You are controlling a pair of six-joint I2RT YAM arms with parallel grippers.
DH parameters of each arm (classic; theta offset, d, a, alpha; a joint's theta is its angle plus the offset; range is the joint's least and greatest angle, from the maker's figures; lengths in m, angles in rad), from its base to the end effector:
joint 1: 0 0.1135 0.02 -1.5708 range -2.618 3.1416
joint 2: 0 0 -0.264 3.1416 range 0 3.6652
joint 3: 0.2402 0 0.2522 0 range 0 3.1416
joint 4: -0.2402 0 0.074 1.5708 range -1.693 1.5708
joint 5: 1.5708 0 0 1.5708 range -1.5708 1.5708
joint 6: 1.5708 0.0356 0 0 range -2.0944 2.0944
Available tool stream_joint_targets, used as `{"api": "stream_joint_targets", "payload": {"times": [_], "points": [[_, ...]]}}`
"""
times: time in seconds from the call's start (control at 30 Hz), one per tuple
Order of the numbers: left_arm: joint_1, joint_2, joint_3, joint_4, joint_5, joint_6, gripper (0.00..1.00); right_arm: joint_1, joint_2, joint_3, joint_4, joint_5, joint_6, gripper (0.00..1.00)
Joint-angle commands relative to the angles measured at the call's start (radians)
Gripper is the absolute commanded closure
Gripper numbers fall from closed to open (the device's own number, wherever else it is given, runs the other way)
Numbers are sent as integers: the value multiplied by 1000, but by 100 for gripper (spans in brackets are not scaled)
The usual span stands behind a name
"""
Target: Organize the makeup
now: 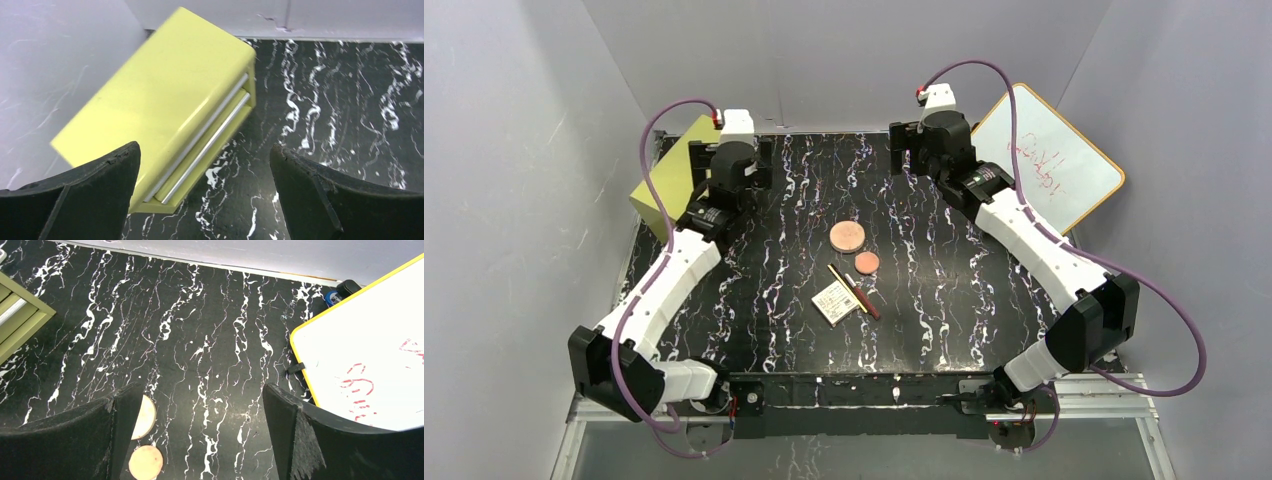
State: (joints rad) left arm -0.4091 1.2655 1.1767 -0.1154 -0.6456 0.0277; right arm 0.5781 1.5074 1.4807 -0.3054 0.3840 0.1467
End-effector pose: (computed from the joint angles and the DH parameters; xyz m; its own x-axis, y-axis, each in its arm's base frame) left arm 0.2748 -0.0958 0.3826 -0.1921 0.1074 -0.9755 -0.2176 0.9646 0.1491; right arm 0.3012 0.1806 0.3955 -0.3008 -0.0344 -0.9531 -0.1678 0.9857 0.0174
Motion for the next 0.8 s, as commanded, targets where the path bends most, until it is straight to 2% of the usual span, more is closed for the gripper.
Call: {"api": "stream_joint_targets", "payload": {"times": [0.0, 0.13, 0.27, 0.33, 0.37, 0.57, 0.7, 0.77], "points": [[-2, -55, 79, -91, -233, -85, 1, 2, -38, 8, 14, -20, 6, 1], [2, -133, 94, -221, -357, -206, 1, 2, -63, -45, 45, -92, 39, 1], [26, -168, 107, -421, -505, -381, 1, 2, -62, -53, 46, -110, 44, 1], [80, -178, 96, -464, -505, -452, 1, 2, -74, -67, 57, -120, 44, 1], [127, -180, 97, -484, -467, -481, 1, 2, -80, -74, 63, -129, 45, 1], [533, -144, 116, -446, 33, -541, 1, 2, -115, -112, 78, -157, 58, 1], [743, -39, 146, -393, 362, -593, 1, 2, -141, -131, 84, -171, 63, 1], [799, -6, 137, -332, 472, -615, 1, 2, -155, -141, 90, -173, 66, 1]]}}
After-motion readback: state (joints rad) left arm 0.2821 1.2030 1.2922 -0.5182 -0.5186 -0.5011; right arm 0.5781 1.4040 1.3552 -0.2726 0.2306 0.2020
